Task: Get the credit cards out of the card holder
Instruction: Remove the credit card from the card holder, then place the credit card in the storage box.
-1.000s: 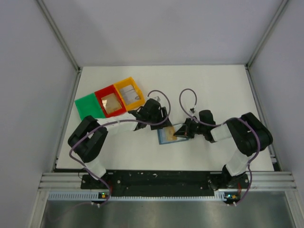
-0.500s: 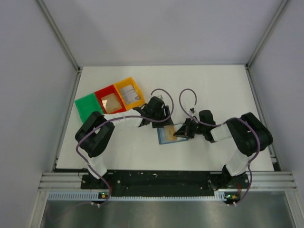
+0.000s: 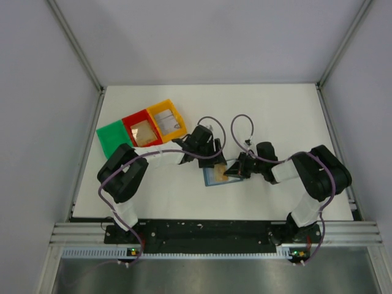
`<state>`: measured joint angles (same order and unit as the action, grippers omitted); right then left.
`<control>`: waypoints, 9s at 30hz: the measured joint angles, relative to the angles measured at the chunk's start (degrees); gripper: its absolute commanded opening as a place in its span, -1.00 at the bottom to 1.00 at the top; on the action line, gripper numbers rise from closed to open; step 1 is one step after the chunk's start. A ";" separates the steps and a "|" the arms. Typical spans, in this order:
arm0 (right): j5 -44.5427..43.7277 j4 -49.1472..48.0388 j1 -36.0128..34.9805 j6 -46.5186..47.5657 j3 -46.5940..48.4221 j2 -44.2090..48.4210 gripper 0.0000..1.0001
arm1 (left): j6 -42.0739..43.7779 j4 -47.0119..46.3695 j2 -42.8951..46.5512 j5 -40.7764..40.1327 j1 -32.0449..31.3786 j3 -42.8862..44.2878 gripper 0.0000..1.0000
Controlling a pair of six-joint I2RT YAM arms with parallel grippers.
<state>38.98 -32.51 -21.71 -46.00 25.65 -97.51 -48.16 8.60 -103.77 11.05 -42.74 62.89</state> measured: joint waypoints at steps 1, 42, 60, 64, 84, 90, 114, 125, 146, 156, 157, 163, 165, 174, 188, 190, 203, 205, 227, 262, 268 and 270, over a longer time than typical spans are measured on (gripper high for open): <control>-0.07 -0.02 -0.04 -0.02 0.00 0.00 -1.00 | -0.37 -0.13 -0.02 0.94 -0.17 -0.07 0.31; -1.42 5.16 -0.63 -3.21 -0.02 3.08 -0.98 | -3.32 6.12 7.85 -1.95 -0.85 -8.66 -0.35; 0.37 4.70 -0.63 -1.07 -0.11 3.08 -0.85 | -2.58 2.16 4.72 0.20 -0.85 -5.14 -0.74; 0.59 4.50 -0.63 -1.07 -0.11 3.08 -0.81 | -2.47 1.64 2.36 0.50 -0.81 -5.14 -0.81; 3.37 -3.67 -0.13 -4.13 -2.03 0.17 -0.70 | -3.58 -3.61 1.57 2.86 -0.81 -6.91 -0.87; 2.89 -3.10 -0.13 -3.72 -1.92 0.17 -0.70 | -4.68 -5.27 1.49 3.74 -0.70 -7.82 -0.82; 2.93 -0.92 -0.13 -1.16 -0.72 0.17 -0.78 | -4.15 -4.35 4.55 2.67 3.21 -11.23 -0.66; 3.41 -0.83 0.31 -1.36 -0.72 -0.17 -1.00 | -2.71 -3.96 3.02 2.43 3.17 -9.35 -1.00; 1.88 11.28 6.23 4.70 -3.28 9.11 -1.00 | -2.82 -5.22 1.97 3.15 3.56 -8.90 -1.00; 1.77 10.60 6.97 4.35 -3.28 9.53 -0.48 | -2.84 -6.05 1.99 3.67 3.69 -9.31 -1.00; 1.77 10.43 6.97 4.20 -3.28 9.46 -0.48 | -2.89 -6.25 2.01 3.80 3.72 -9.44 -1.00; 2.40 6.29 6.99 2.69 -3.28 6.99 -0.51 | -3.08 -7.50 2.14 4.37 3.76 -10.19 -1.00; 3.15 4.22 6.99 1.77 -3.28 5.64 -0.65 | -3.17 -7.56 2.14 4.37 3.76 -10.21 -1.00; 3.02 2.19 7.39 0.39 -3.89 4.33 -1.00 | -4.48 -9.99 2.51 4.87 4.11 -11.93 -1.00; -2.01 17.44 10.99 4.59 -6.12 21.92 -1.00 | -5.31 -10.40 2.93 4.61 5.07 -13.51 -0.82; -2.49 18.95 11.02 4.83 -6.12 24.59 -1.00 | -4.85 -9.75 3.56 4.09 5.20 -13.64 -0.64; 0.17 16.59 11.02 0.74 -6.60 34.29 -1.00 | -3.91 -13.53 13.33 6.34 5.49 -13.62 0.44; 1.25 13.49 11.02 -1.27 -7.45 34.60 -1.00 | -4.57 -17.35 13.35 8.59 5.53 -13.81 0.49; 7.02 -10.36 11.02 -17.18 -9.92 34.77 -1.00 | -14.45 -48.72 9.84 22.56 3.63 -18.45 -0.49; 4.79 26.08 11.28 9.55 -1.22 42.56 0.82 | 53.57 32.28 27.43 0.76 35.58 4.15 -1.00; 4.87 25.35 11.28 9.46 -1.25 42.49 0.82 | 62.77 33.83 26.93 6.08 45.13 7.10 -1.00; 4.90 24.98 10.95 9.49 -1.25 42.47 0.82 | 66.69 35.50 24.28 9.79 47.30 10.91 -1.00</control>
<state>43.88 -7.53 -10.76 -36.51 24.40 -55.05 18.52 44.10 -79.48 20.84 4.56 73.80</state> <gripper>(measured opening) 0.911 0.009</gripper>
